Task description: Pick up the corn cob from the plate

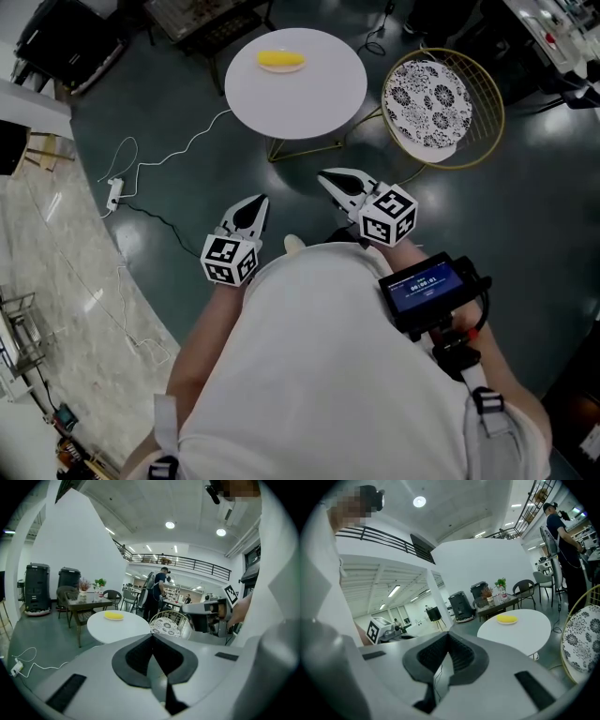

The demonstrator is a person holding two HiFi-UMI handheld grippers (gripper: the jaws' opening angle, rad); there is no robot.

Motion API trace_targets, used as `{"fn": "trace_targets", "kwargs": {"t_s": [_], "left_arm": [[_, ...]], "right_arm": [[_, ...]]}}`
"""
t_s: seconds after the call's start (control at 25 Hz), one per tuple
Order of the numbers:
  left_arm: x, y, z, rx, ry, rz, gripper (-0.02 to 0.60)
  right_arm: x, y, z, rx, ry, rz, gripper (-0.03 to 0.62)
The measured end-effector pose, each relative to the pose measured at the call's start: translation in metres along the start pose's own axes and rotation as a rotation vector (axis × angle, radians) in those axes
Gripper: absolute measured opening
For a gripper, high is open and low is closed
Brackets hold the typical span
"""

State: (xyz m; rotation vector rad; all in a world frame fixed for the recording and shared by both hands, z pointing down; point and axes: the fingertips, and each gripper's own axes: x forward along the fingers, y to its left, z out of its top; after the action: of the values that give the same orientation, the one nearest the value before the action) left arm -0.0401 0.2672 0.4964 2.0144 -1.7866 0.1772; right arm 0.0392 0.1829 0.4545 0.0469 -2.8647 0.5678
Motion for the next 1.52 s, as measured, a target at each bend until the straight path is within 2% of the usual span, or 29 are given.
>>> {"fn": "trace_targets", "kwargs": {"t_s": [0.6, 1.2, 1.52], "left_arm": [[-0.005, 0.007, 0.01, -0.013, -0.005, 0.01, 0.008], [-0.01, 0.013, 0.004, -0.021, 0.001, 0.047, 0.008], [0.009, 0.064, 0.021, -0.043, 0.026, 0.079, 0.008]], "right_arm": [[0.003, -0.001, 0.014, -0.011, 0.009, -0.013, 0.006], [0.0, -0.014, 0.004, 0.025, 0.032, -0.052, 0.006], [0.056, -0.038, 0.018, 0.046, 0.056, -0.008, 0.006]]}}
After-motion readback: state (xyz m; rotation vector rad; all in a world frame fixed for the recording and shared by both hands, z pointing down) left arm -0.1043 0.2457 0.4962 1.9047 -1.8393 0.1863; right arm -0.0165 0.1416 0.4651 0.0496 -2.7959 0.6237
